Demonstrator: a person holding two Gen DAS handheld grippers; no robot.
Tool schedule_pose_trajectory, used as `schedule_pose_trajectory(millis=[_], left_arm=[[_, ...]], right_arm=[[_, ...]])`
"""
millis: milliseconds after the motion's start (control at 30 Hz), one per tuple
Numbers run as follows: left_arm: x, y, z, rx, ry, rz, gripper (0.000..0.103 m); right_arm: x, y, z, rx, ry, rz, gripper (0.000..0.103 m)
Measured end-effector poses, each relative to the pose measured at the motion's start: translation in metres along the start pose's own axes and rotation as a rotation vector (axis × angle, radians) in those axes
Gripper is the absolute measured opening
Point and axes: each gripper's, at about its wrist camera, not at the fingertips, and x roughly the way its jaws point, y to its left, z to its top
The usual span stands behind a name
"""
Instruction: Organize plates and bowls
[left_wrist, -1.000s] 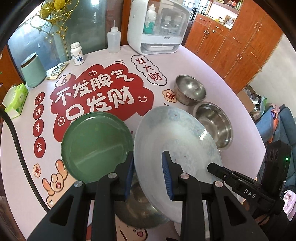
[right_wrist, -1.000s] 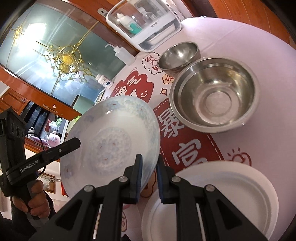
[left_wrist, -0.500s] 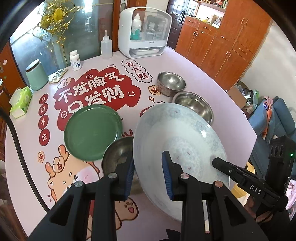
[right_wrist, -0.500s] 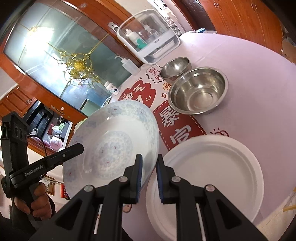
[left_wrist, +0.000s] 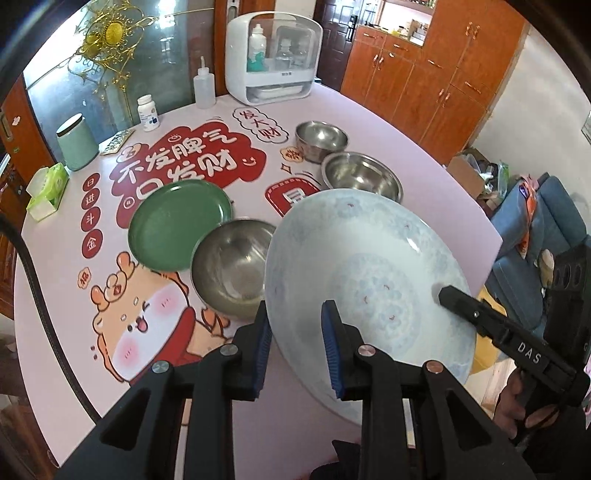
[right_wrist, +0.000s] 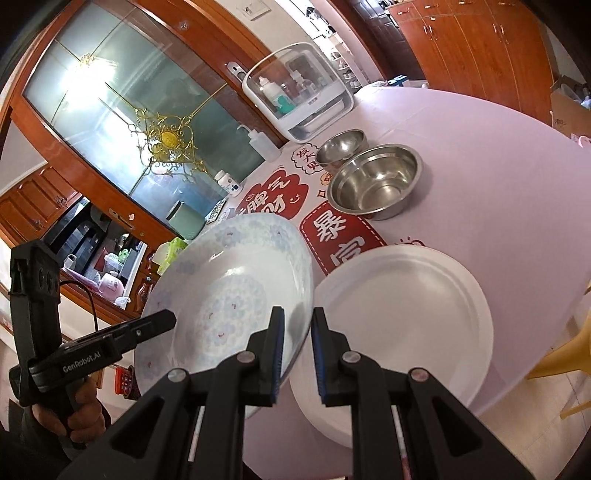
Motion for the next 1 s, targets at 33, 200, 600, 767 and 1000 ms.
schedule_pose_trajectory(millis=[33,200,600,767,1000], left_arm=[[0.000,-0.002,-0.003,0.004,0.002,0.000,0.025],[0.004,-0.016,-0.021,0.017,0.033,-0.012,0.025],[0.032,-0.042,-0.039,-0.013,0.107,-0.025,0.025],[0.052,-0.053,-0.035,-0.064,0.146,-0.013,0.025],[0.080,-0.065,-0.029,-0.156,0.196,0.010,0.025]], right_arm=[[-0.003,-0.001,-0.003,-0.001,-0.002,-0.004,0.014],[-0.012,-0.009,-0.011,-0.006,0.014,-0.036,0.014],[-0.025,-0.030,-0.010,-0.084,0.083,-0.105,0.014],[-0.018,-0.044,-0.002,-0.108,0.156,-0.121,0.014],[0.000,-0.067,0.017,-0.145,0.271,-0.114,0.014]])
